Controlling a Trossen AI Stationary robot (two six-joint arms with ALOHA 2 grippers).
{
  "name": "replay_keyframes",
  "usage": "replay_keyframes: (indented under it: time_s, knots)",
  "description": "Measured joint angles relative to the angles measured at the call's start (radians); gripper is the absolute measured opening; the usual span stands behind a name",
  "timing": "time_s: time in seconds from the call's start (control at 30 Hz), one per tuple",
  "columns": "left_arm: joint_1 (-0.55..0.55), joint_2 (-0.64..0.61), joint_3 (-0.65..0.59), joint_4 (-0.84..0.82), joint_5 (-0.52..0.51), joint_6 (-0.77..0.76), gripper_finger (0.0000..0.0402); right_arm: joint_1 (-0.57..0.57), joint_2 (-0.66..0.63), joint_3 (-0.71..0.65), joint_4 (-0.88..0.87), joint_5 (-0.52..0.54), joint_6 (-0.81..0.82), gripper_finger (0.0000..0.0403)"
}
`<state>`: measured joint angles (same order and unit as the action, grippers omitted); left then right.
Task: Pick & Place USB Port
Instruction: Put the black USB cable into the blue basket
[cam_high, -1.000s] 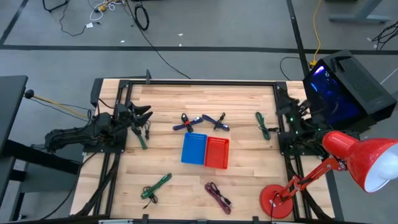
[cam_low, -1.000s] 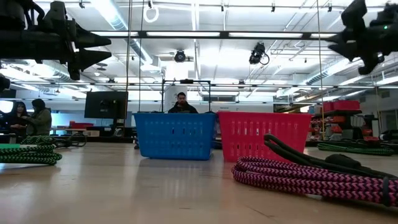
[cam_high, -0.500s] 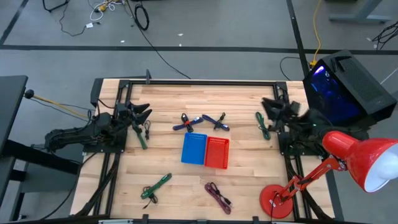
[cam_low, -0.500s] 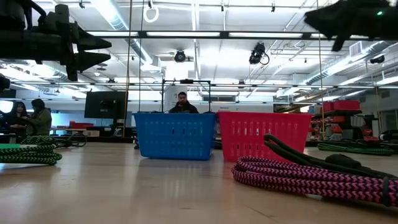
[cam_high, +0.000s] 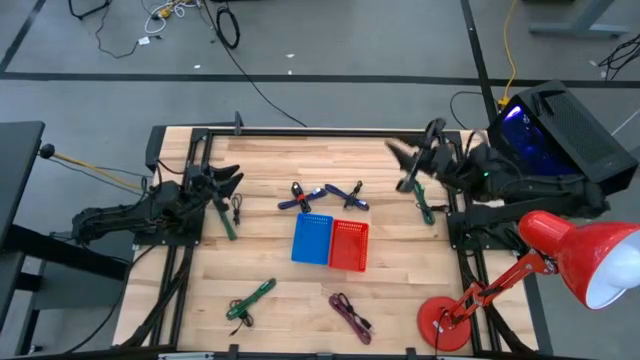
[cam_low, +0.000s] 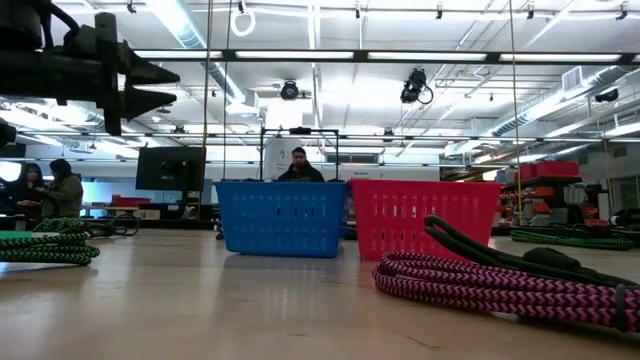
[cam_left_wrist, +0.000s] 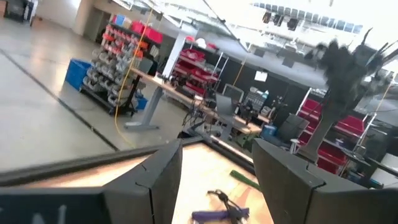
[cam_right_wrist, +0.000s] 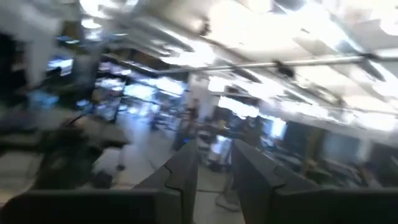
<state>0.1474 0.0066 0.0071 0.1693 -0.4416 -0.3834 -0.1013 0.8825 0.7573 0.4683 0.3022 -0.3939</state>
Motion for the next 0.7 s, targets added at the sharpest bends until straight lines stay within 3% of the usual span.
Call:
replay_keyframes:
  time_s: [0.07, 0.17, 0.3, 0.4, 0.53, 0.7]
  knots:
    - [0.0, 0.0, 0.0, -0.029, 0.0, -0.014, 0.0202, -0.004, 0.013, 0.067, -0.196, 0.041, 0.038, 0.01]
    - [0.0, 0.001, 0.0, -0.079, 0.001, -0.039, 0.0202, -0.02, 0.032, 0.144, -0.693, 0.104, 0.152, 0.01]
    - [0.0, 0.0, 0.0, -0.087, 0.002, -0.051, 0.0202, -0.025, 0.042, 0.15, -1.26, 0.3, 0.384, 0.01]
    - [0.0, 0.0, 0.0, -0.083, 0.001, -0.051, 0.0202, -0.012, 0.031, 0.148, -1.595, 0.273, 0.625, 0.01]
    - [0.0, 0.0, 0.0, -0.084, 0.002, -0.049, 0.0202, 0.02, 0.02, 0.1, -1.77, 0.134, 0.791, 0.01]
    - [0.0, 0.0, 0.0, -0.083, 0.001, -0.042, 0.0202, 0.055, 0.016, -0.02, -1.777, -0.005, 0.857, 0.0101]
